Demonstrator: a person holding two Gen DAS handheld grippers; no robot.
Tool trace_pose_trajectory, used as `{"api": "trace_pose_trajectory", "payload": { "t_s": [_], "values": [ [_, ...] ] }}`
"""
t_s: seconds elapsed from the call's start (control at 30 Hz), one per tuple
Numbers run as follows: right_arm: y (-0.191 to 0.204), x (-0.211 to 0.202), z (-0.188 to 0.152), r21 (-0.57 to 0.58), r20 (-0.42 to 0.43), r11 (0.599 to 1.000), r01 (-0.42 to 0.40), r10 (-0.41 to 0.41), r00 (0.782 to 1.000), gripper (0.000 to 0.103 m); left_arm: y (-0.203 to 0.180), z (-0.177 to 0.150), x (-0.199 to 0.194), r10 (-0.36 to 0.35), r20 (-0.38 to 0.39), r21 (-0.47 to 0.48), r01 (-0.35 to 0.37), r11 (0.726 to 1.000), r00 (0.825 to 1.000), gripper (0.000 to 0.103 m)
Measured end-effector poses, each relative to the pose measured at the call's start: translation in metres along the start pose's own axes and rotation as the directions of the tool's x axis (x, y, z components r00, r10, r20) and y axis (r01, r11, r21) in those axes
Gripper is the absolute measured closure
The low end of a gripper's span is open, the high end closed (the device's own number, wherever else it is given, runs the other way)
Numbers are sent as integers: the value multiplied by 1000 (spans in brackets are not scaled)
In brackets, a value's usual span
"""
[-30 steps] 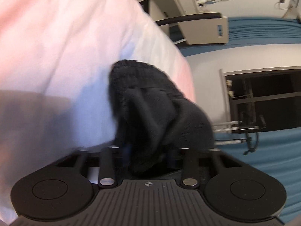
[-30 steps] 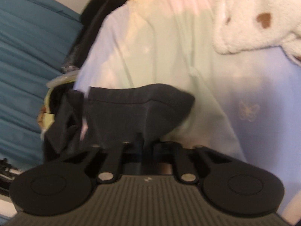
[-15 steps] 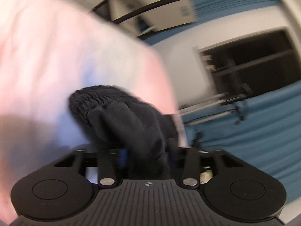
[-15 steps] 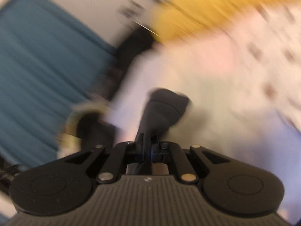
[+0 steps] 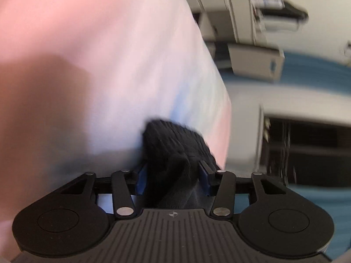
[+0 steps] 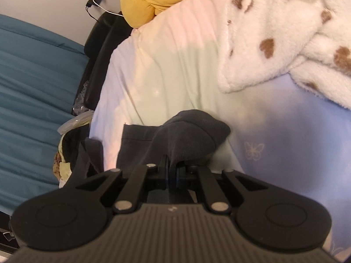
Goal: Fold clothes
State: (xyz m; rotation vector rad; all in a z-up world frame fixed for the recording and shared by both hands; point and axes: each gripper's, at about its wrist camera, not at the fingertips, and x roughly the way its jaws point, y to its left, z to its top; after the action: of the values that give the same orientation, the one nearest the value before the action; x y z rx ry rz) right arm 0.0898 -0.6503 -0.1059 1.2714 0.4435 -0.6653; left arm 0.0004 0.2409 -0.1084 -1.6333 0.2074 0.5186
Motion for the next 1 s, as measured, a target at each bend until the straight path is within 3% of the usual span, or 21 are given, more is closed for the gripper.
{"api": "trace_pose_trajectory", "payload": {
  "t_s": [0.03,0.13,0.23,0.37,0.4,0.5,0.57,0.6,0.63,0.7,0.83,0.9,1.0],
  "values": [
    [2,2,-1,-17,2,1000,3,-3,1000,95,-5,-2,8,2,-33,33,-1,999,999,67],
    [10,5,-3,-70,3,998,-9,9,1000,95,-23,-7,9,29,31,176,-34,984,999,88],
    [21,5,-3,-136,-13,987,-81,80,997,96,-54,-13,-1,47,78,313,-69,947,996,91],
    [37,-30,-3,-208,97,958,-195,218,971,97,-112,0,-23,29,6,378,-29,925,1000,93],
    [41,-38,-3,-228,122,948,-221,253,960,97,-125,2,-29,40,-1,411,-36,911,999,93],
    [51,-62,-3,-276,188,919,-280,337,922,97,-139,3,-43,103,17,552,-95,828,995,92],
    [23,-53,-2,-124,145,983,-137,154,977,97,-117,10,-40,175,3,573,-145,806,985,92],
    [7,-47,-2,-42,108,998,-49,54,993,96,-103,13,-36,215,1,583,-176,793,977,92],
    [-9,-41,-2,32,66,999,36,-38,997,96,-89,14,-32,253,6,600,-206,773,968,92],
    [-33,-33,-3,123,2,983,138,-140,990,96,-62,14,-33,277,9,624,-222,749,961,92],
    [-15,-39,-6,22,39,991,132,-133,990,96,-48,18,-38,269,-10,612,-207,764,963,92],
    [-7,-48,-8,0,93,999,51,-51,994,97,-62,15,-43,258,-5,646,-194,739,966,92],
    [20,-80,-15,-160,238,986,-41,79,968,97,-90,8,-49,242,7,707,-176,685,970,92]
  ]
}}
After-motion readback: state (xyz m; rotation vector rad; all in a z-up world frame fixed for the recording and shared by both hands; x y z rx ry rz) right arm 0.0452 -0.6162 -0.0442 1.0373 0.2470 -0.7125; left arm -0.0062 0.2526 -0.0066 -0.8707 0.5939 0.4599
